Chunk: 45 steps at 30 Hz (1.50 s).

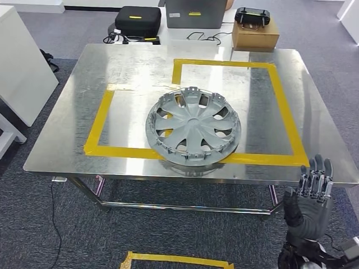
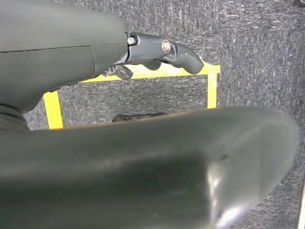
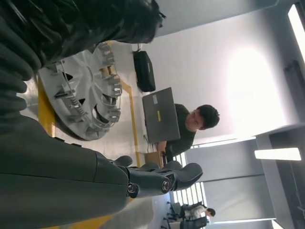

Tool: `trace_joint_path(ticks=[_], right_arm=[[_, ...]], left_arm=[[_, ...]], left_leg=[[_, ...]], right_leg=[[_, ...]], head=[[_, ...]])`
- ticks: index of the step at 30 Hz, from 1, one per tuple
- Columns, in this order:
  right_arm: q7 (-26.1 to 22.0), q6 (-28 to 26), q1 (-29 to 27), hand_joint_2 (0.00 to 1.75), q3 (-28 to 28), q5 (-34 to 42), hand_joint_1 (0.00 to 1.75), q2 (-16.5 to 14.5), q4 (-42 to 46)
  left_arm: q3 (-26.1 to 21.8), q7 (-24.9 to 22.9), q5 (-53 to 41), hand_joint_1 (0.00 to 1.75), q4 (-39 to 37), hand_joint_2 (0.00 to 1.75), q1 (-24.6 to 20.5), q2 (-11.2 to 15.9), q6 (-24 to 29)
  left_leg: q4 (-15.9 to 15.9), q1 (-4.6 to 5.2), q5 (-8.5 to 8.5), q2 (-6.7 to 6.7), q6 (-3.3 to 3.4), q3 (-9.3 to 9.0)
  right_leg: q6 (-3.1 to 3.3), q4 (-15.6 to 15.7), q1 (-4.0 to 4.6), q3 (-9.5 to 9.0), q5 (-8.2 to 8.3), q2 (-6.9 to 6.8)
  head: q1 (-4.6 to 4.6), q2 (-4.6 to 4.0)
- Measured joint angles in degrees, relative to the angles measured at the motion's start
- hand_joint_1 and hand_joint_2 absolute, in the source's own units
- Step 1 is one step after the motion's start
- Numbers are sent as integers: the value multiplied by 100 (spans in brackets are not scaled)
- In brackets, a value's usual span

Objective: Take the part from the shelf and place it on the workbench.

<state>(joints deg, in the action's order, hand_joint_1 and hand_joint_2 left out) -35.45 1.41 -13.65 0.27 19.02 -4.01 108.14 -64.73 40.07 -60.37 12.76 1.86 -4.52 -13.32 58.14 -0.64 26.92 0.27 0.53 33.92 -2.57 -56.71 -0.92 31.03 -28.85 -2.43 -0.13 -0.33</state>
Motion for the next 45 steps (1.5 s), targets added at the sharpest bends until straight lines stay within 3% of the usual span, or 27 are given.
trace_joint_path(ticks=[7, 11, 13, 14, 16, 17, 18, 19, 20, 22, 24, 28, 30, 32, 33, 34, 35, 37, 39, 43, 45], right_arm=[[-208, 786, -444, 0, -563, -1, 0, -345, 235], [-211, 950, -520, 0, -755, -114, 0, -541, 310], [-204, 997, -534, 0, -811, -171, 0, -602, 334], [-198, 1012, -539, 0, -841, -190, 0, -622, 340], [-182, 1031, -554, 0, -900, -211, 0, -658, 339], [-174, 1036, -562, 0, -924, -219, 0, -673, 338], [-170, 1042, -568, 0, -943, -222, 0, -684, 337], [-169, 1049, -571, 0, -961, -225, 0, -691, 336], [-158, 1061, -569, 0, -978, -231, 0, -695, 336], [-122, 1093, -559, 0, -1004, -253, 0, -707, 332], [-91, 1113, -549, 0, -1019, -291, 0, -728, 328], [-17, 1103, -535, 0, -1032, -383, 0, -779, 324], [14, 1081, -531, 0, -1034, -433, 0, -800, 321], [35, 1047, -533, 0, -1032, -484, 0, -816, 311], [46, 1025, -534, 0, -1030, -508, 0, -821, 303], [58, 1001, -535, 0, -1026, -530, 0, -824, 294], [67, 974, -536, 0, -1020, -553, 0, -828, 286], [70, 925, -536, 0, -1007, -595, 0, -836, 276], [67, 860, -537, 0, -987, -662, 0, -845, 263], [78, 655, -535, 0, -948, -899, 0, -854, 189], [96, 502, -519, 0, -950, -1079, 0, -854, 88]], left_arm=[[-136, -45, -74, 0, 26, 0, 61, -72, -12], [-196, -72, -124, 0, 63, 0, 89, -86, -30], [-229, -88, -140, 0, 76, 0, 94, -108, -34], [-239, -96, -146, 0, 82, 0, 91, -122, -34], [-252, -103, -159, 0, 92, 0, 86, -143, -34], [-261, -106, -171, 0, 97, 0, 87, -148, -34], [-269, -107, -184, 0, 101, 0, 88, -151, -34], [-275, -108, -196, 0, 105, 0, 90, -152, -35], [-279, -108, -209, 0, 109, 0, 90, -158, -36], [-281, -108, -221, 0, 117, 0, 88, -168, -38], [-283, -106, -226, 0, 131, 0, 88, -170, -44], [-299, -104, -261, 0, 141, 0, 93, -173, -81], [-313, -105, -291, 0, 142, 0, 93, -179, -100], [-334, -108, -321, 0, 142, 0, 92, -183, -114], [-350, -111, -333, 0, 142, 0, 95, -185, -119], [-367, -114, -347, 0, 142, 0, 98, -186, -122], [-384, -116, -364, 0, 142, 0, 102, -188, -125], [-409, -117, -404, 0, 142, 0, 103, -188, -129], [-432, -116, -441, 0, 142, 0, 92, -188, -131], [-504, -107, -545, 0, 142, 0, 95, -195, -138], [-536, -98, -597, 0, 143, 0, 78, -201, -140]], left_leg=[[6, 5, 11, 0, 4, 0], [-12, 33, 32, -1, 114, -24], [-135, 13, -37, -2, 168, -101], [-193, 0, -70, -4, 191, -136], [-225, -1, -92, -11, 215, -150], [-222, 3, -92, -16, 216, -145], [-216, 7, -90, -25, 214, -142], [-205, 7, -87, -35, 206, -140], [-184, 2, -78, -50, 189, -138], [-108, 3, -43, -79, 118, -128], [-39, 20, -15, -104, 28, -111], [50, 3, 39, -112, -105, -55], [526, -3, 378, -100, -148, 142], [1300, -4, 781, -97, -171, 436], [1549, -4, 862, -97, -169, 513], [1591, -4, 836, -97, -160, 493], [1391, -3, 704, -96, -142, 359], [588, 8, 368, -89, -89, -89], [26, 33, 229, -80, -36, -363], [-116, 40, 167, -72, 78, -358], [-160, 23, 106, -66, 150, -326]], right_leg=[[-4, 6, -3, -6, -1, 1], [-84, 62, -40, -52, 21, -12], [-102, -26, -42, -27, -76, 53], [-102, -230, -42, 59, -218, 109], [-103, -959, -45, 389, -615, 203], [-114, -1317, -47, 555, -758, 220], [-124, -1512, -50, 645, -799, 225], [-130, -1485, -57, 627, -725, 225], [-135, -1220, -68, 485, -553, 225], [-129, -445, -86, 74, -242, 254], [-67, -78, -81, -118, -163, 282], [121, -94, -75, -117, -109, 247], [188, -83, -79, -90, -66, 208], [209, -86, -57, -56, -52, 173], [214, -89, -46, -44, -48, 157], [216, -91, -38, -36, -46, 145], [215, -94, -32, -35, -44, 137], [202, -97, -24, -41, -38, 129], [153, -106, -8, -23, -20, 128], [17, -116, -13, 32, -24, 143], [-18, -501, -17, 216, -316, 179]], head=[[0, 0], [-12, 1], [0, 0], [18, 0], [53, 0], [62, 0], [64, 0], [64, 0], [64, 0], [73, 1], [68, 1], [43, 0], [-6, 0], [-49, 0], [-55, 0], [-57, 0], [-58, 0], [-58, 0], [-60, 0], [-56, 0], [-16, 0]])
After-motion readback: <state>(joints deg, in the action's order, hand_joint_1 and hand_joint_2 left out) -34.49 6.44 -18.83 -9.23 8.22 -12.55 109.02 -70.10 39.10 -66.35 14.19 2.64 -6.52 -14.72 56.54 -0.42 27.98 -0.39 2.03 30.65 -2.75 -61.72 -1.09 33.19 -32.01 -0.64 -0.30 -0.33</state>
